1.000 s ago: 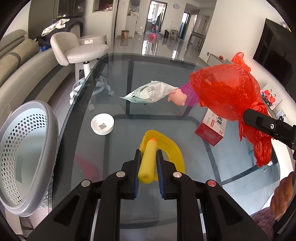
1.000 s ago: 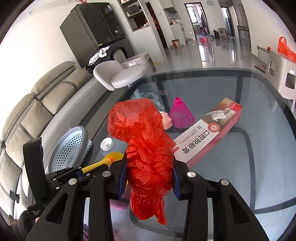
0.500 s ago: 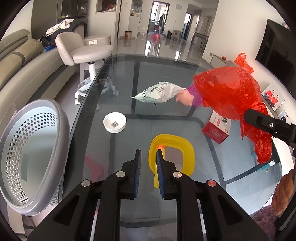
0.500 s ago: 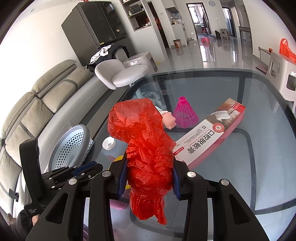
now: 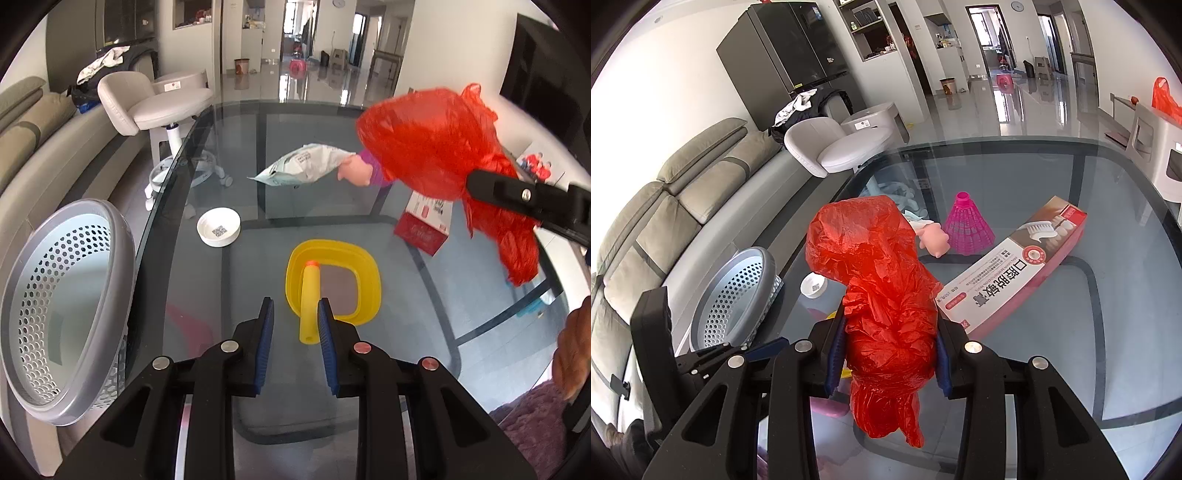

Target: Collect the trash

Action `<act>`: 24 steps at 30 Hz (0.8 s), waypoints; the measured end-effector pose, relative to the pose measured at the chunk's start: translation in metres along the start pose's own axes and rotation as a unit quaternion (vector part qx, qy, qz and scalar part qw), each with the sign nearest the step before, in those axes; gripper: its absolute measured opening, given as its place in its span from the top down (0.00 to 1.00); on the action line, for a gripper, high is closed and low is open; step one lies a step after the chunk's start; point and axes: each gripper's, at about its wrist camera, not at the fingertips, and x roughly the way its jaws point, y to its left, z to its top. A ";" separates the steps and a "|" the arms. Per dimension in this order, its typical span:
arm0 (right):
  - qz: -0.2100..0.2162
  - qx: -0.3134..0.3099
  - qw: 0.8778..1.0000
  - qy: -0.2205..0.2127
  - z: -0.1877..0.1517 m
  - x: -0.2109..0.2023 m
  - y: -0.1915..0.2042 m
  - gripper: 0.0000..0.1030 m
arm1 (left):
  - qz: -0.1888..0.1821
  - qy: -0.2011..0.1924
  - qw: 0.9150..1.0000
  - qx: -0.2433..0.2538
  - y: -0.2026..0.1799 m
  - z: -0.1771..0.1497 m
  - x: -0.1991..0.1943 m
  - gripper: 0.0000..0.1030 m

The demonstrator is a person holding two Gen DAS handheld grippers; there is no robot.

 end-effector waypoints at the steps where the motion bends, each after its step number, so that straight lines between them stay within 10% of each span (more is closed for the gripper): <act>1: 0.001 0.000 1.000 0.000 0.000 0.000 0.000 0.63 | -0.001 0.002 1.000 0.001 -0.001 -0.001 0.001 0.76; 24: 0.001 -0.005 1.000 0.003 0.002 0.004 0.005 0.63 | -0.013 0.022 1.000 0.017 -0.007 -0.008 0.008 0.87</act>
